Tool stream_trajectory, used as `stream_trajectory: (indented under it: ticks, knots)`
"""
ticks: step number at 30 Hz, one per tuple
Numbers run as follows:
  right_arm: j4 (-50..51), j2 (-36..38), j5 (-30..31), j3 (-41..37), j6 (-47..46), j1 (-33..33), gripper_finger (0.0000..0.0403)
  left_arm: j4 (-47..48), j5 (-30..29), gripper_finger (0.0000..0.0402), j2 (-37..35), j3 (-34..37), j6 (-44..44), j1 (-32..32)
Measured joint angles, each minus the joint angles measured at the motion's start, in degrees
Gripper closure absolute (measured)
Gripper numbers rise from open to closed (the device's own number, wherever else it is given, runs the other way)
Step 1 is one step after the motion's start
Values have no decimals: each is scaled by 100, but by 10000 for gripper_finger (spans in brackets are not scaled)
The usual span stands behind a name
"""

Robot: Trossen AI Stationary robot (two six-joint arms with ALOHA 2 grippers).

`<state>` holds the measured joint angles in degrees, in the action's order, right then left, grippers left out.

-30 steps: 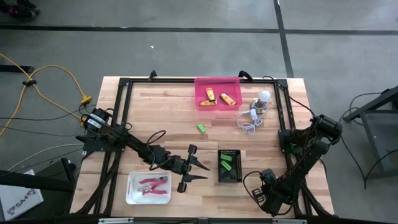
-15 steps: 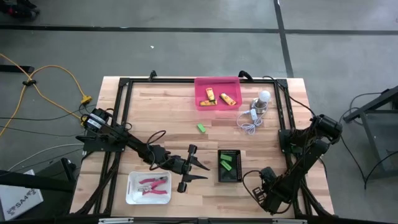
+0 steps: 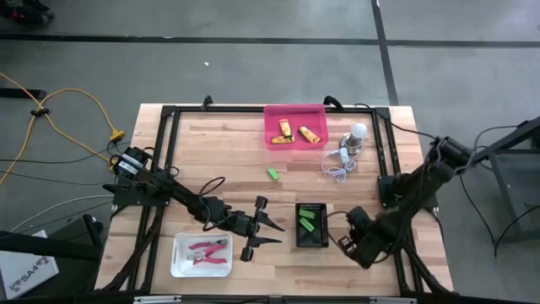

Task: Pick & Place School Supplies
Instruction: Put the green eraser into the black bin

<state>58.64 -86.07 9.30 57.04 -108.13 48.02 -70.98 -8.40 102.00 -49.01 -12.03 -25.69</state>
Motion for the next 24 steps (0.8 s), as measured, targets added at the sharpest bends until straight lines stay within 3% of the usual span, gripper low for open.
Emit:
stream_trajectory:
  ticks: [5,10,16,24]
  knots:
    - [-8,536,674,2,659,-389,372,0,0,268,0,0,0,0]
    - [-649,592,874,1,1678,-917,372,5,0,268,0,0,0,0]
    - [-1854,297,851,2,3116,-1588,372,20,-5,268,0,0,2,0]
    - [-1957,-77,337,2,3534,-1975,373,26,-33,268,0,0,162,-15]
